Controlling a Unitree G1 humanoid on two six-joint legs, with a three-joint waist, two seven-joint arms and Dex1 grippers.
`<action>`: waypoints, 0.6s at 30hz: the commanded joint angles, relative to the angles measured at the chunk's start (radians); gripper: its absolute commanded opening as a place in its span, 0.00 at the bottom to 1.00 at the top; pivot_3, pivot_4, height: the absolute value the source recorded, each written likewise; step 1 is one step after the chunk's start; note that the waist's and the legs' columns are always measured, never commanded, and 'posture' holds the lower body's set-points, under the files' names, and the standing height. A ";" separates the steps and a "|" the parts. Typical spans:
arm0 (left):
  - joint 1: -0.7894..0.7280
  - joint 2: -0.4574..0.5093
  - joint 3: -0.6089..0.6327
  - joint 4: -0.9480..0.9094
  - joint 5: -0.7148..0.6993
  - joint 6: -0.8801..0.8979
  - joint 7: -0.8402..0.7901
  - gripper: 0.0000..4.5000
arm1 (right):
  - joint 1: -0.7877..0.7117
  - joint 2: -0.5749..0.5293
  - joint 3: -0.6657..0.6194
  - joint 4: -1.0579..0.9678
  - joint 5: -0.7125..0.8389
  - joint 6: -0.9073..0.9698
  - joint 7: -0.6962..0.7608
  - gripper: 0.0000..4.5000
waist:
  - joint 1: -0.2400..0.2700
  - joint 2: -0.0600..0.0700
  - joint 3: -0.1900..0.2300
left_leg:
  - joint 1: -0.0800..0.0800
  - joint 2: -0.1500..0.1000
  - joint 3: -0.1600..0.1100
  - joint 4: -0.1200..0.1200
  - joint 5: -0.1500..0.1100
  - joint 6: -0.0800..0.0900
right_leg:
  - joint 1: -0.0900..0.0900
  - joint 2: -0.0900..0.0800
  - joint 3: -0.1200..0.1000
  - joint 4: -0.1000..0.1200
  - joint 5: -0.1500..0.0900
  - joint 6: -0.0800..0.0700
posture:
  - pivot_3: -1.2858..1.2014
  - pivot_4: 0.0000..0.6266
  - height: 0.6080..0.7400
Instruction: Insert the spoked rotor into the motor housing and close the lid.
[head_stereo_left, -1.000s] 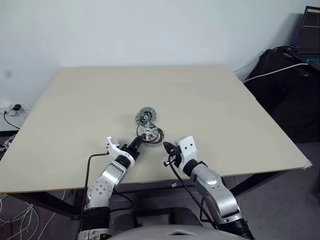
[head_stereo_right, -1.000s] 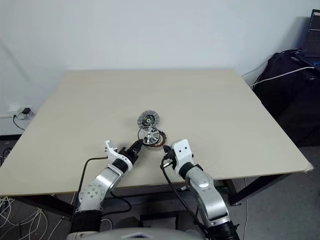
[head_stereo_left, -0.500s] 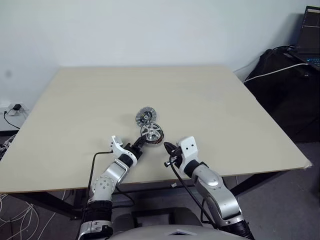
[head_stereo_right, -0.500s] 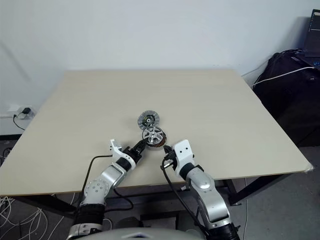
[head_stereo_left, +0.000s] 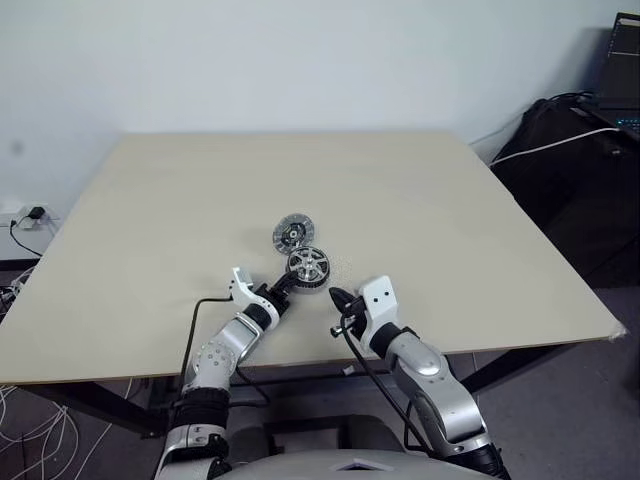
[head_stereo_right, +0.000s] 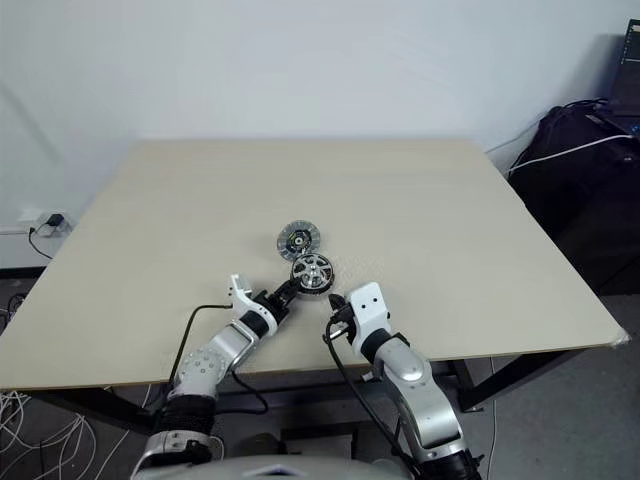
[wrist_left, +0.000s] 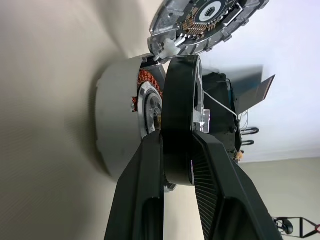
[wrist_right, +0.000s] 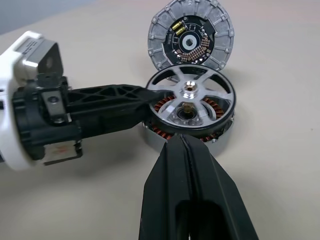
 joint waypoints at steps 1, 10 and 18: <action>-0.030 -0.090 -0.001 -0.001 0.007 -0.003 -0.022 0.18 | -0.009 0.000 -0.008 -0.050 0.006 0.000 -0.004 0.00 | 0.000 0.000 0.000 | 0.000 0.000 0.000 0.000 0.000 0.000 | 0.000 0.000 0.000 0.000 0.000 0.000 | 0.52 0.00 1.00; -0.025 -0.095 0.001 -0.017 0.008 0.011 -0.017 0.48 | -0.007 -0.001 -0.012 -0.050 0.006 0.003 -0.008 0.00 | 0.002 0.000 0.000 | -0.003 0.000 -0.003 0.000 0.000 0.000 | 0.000 0.000 -0.003 -0.003 0.000 0.000 | 0.52 0.00 1.00; -0.003 -0.095 0.003 -0.063 0.001 0.025 0.002 0.99 | -0.015 0.002 -0.007 -0.042 0.007 0.008 -0.004 0.00 | 0.005 0.003 -0.003 | -0.001 0.000 -0.004 0.001 0.000 0.000 | 0.003 0.000 -0.005 -0.004 0.001 0.001 | 0.52 0.00 1.00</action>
